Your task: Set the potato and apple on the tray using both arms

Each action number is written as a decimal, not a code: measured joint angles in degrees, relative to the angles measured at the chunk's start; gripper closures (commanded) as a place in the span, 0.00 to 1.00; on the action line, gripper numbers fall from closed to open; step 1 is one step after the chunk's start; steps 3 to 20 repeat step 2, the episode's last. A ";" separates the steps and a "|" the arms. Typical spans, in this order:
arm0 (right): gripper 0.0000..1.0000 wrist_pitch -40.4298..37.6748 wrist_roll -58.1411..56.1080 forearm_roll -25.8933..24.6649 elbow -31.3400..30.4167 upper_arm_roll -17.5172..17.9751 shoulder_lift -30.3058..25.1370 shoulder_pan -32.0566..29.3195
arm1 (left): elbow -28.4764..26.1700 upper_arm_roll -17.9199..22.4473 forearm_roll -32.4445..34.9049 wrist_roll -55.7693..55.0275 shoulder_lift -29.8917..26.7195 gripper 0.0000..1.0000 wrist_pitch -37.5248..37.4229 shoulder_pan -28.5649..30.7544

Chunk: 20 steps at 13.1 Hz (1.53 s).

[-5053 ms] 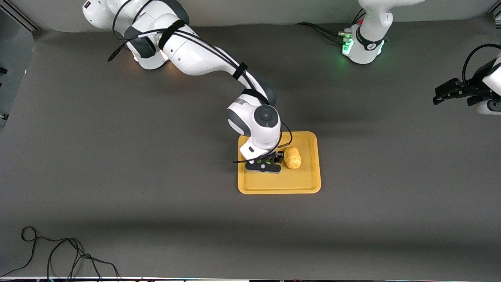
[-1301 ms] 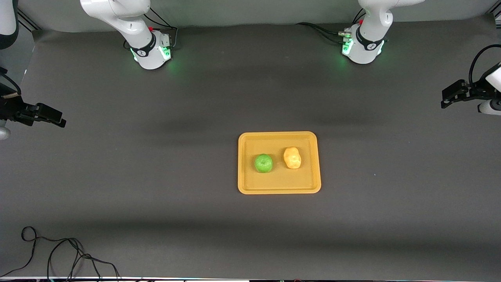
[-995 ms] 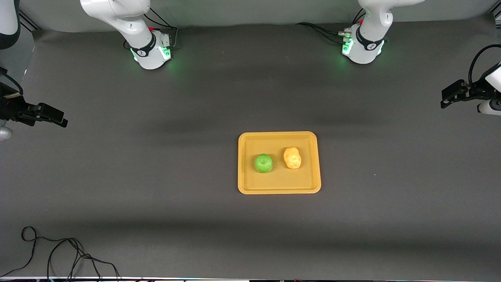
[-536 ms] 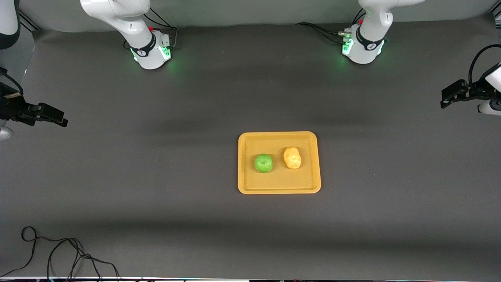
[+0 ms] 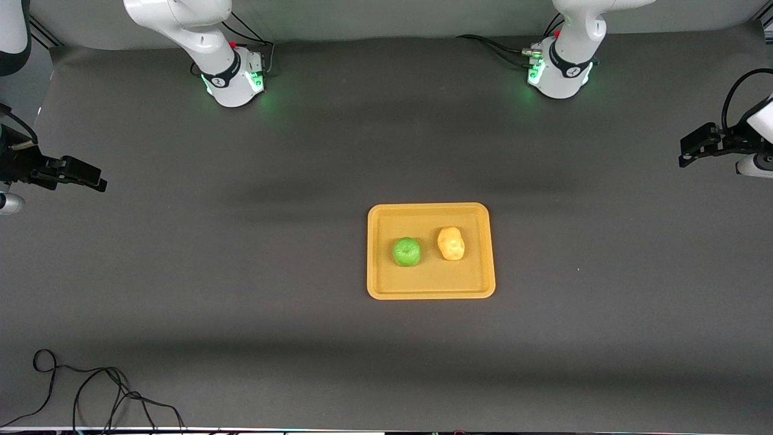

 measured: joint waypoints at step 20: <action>0.00 0.00 0.00 0.00 0.01 0.00 0.00 0.00 | 0.00 0.00 0.00 0.02 0.00 0.02 0.00 0.00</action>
